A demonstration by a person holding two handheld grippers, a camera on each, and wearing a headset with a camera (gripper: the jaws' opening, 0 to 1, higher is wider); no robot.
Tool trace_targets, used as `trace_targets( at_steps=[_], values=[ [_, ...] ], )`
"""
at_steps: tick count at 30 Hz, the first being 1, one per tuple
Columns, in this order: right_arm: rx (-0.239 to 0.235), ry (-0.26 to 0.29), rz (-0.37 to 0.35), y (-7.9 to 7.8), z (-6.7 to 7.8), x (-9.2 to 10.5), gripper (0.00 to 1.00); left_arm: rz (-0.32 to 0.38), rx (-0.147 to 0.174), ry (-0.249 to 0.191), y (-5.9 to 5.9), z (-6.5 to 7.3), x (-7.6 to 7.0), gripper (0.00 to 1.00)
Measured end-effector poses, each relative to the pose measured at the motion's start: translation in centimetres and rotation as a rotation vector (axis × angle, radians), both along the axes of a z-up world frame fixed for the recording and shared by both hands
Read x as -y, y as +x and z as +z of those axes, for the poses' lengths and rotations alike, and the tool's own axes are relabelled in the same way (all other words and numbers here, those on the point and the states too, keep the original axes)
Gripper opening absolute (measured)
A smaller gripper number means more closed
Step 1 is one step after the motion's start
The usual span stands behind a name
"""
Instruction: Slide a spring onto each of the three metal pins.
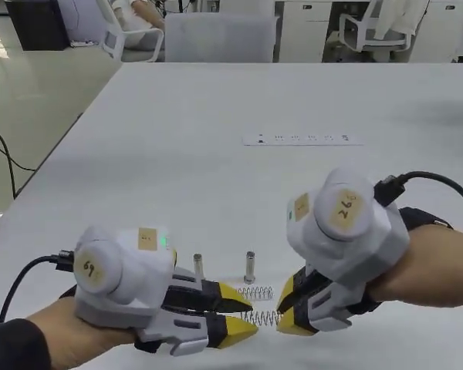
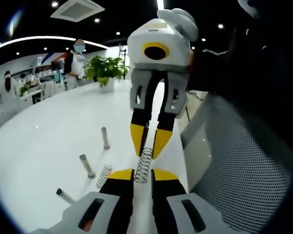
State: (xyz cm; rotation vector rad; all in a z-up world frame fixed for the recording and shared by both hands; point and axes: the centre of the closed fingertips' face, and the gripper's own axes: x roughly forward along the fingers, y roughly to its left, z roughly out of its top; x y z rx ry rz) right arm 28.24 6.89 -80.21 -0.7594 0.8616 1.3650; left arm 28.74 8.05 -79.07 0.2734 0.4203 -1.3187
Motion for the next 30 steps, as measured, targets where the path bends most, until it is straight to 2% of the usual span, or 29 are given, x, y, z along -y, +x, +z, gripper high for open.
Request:
trace_targets(
  at_steps=[2, 3, 6, 11, 21, 26, 30],
  values=[
    [-0.006, 0.003, -0.001, -0.1, 0.1, 0.0, 0.07, -0.017, 0.026, 0.032, -0.2, -0.3, 0.0, 0.05],
    [-0.006, 0.002, -0.001, -0.1, 0.2, -0.1, 0.07, -0.029, 0.049, 0.055, -0.3, -0.5, 0.0, 0.05],
    [-0.012, -0.002, 0.000, -0.3, 0.3, -0.1, 0.07, -0.052, 0.083, 0.094, -0.6, -0.8, 0.2, 0.06],
    [-0.015, 0.001, -0.001, -0.5, 0.5, -0.3, 0.07, -0.067, 0.115, 0.127, -0.6, -1.2, 0.3, 0.05],
    [0.000, 0.007, -0.006, -0.4, 1.2, -0.8, 0.07, -0.068, 0.136, 0.148, -0.5, -1.4, 0.2, 0.03],
    [0.023, 0.011, -0.004, -0.3, 1.6, -1.0, 0.07, -0.064, 0.150, 0.146, -0.3, -1.3, 0.2, 0.02],
    [0.037, 0.034, -0.009, -0.2, 2.1, -1.3, 0.07, -0.051, 0.147, 0.134, -0.1, -1.1, 0.1, 0.02]
  ],
)
